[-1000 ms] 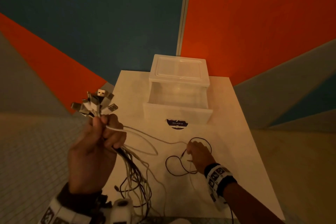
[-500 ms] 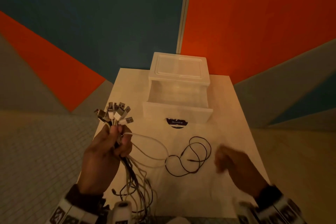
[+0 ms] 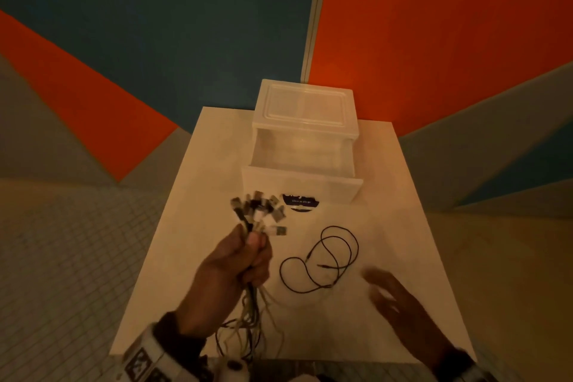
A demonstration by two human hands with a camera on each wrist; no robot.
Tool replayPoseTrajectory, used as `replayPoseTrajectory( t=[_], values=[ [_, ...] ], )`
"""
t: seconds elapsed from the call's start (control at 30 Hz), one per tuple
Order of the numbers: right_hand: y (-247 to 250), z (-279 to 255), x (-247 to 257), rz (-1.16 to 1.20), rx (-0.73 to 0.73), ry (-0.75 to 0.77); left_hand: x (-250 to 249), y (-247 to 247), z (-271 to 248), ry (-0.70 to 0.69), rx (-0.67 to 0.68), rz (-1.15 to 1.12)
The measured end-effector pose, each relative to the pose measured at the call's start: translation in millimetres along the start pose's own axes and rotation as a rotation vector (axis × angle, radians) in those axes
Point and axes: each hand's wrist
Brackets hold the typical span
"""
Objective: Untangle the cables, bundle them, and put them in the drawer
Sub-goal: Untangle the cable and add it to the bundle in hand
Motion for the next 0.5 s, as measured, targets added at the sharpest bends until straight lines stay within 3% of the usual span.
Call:
replayPoseTrajectory(
  t=[0.03, 0.1, 0.17, 0.23, 0.3, 0.33, 0.4, 0.5],
  values=[
    [-4, 11, 5, -0.033, 0.108, 0.156, 7, -7, 4, 0.016, 0.002, 0.030],
    [-51, 34, 29, -0.030, 0.448, 0.249, 16, -15, 11, 0.022, -0.029, 0.094],
    [-89, 49, 38, -0.102, 0.721, 0.183, 15, -15, 16, 0.012, -0.046, 0.111],
    [-111, 54, 25, -0.337, 0.927, 0.136, 14, -11, 17, 0.025, -0.076, 0.076],
    [-98, 70, -2, -0.385, 1.049, 0.021, 16, -1, 16, 0.041, -0.128, 0.019],
    [-83, 81, -12, -0.289, 1.081, -0.070, 18, 5, 15, 0.044, -0.158, 0.005],
    [-47, 112, -35, -0.116, 0.979, -0.197, 24, 14, 13, 0.054, -0.201, -0.002],
    [-17, 156, -62, -0.393, 0.664, -0.204, 31, 22, 12, 0.070, -0.252, -0.050]
  ],
)
Point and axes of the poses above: each hand's wrist, its own z-axis towards the middle knuckle, its own y-axis out of the back of the hand, x = y × z, and after that the axes turned 13 degrees about y, right-handed
